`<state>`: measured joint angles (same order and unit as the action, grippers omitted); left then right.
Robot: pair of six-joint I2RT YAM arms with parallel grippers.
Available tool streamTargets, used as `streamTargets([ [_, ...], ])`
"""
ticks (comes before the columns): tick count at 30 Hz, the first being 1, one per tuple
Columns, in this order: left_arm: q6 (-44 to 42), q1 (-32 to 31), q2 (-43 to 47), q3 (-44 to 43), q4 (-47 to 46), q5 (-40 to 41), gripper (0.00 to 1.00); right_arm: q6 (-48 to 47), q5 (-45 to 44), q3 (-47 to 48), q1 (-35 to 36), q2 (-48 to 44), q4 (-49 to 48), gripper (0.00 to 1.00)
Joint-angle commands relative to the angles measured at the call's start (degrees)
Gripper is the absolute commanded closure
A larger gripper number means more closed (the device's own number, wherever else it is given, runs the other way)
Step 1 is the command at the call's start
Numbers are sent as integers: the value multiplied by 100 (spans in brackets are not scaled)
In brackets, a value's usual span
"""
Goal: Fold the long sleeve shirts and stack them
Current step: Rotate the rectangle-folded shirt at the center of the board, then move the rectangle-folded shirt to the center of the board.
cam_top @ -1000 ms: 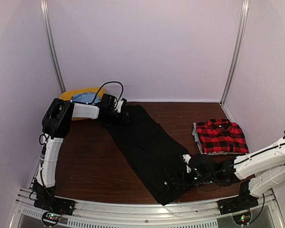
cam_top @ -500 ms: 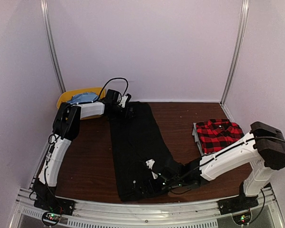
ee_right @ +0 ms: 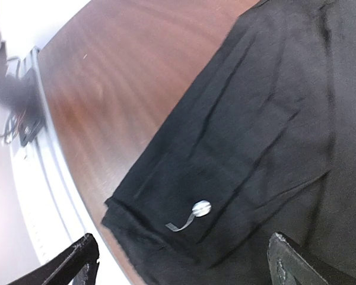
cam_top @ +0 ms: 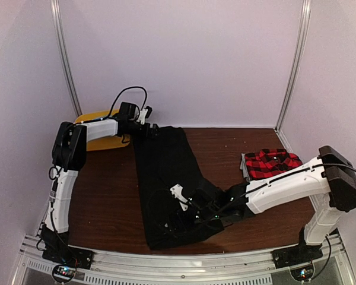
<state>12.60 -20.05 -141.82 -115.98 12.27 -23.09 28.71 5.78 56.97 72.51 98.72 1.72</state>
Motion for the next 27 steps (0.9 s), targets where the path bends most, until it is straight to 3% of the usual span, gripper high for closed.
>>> streamTargets([
  [1,97,19,1208,879,-1026,8,2,-461,-214,215,-553,-339,130,0],
  [6,162,19,2168,1789,-1276,398,2,-836,174,421,-1395,-265,-126,0],
  [13,474,11,4145,3975,-2022,833,2,-1120,1149,1588,-2617,661,-465,0],
  [19,906,-27,5201,5436,-2303,791,3,-1184,1518,3267,-3018,1936,-233,0],
  [27,1041,-112,5851,6316,-2128,829,3,-586,1701,4994,-3291,3563,-363,0],
])
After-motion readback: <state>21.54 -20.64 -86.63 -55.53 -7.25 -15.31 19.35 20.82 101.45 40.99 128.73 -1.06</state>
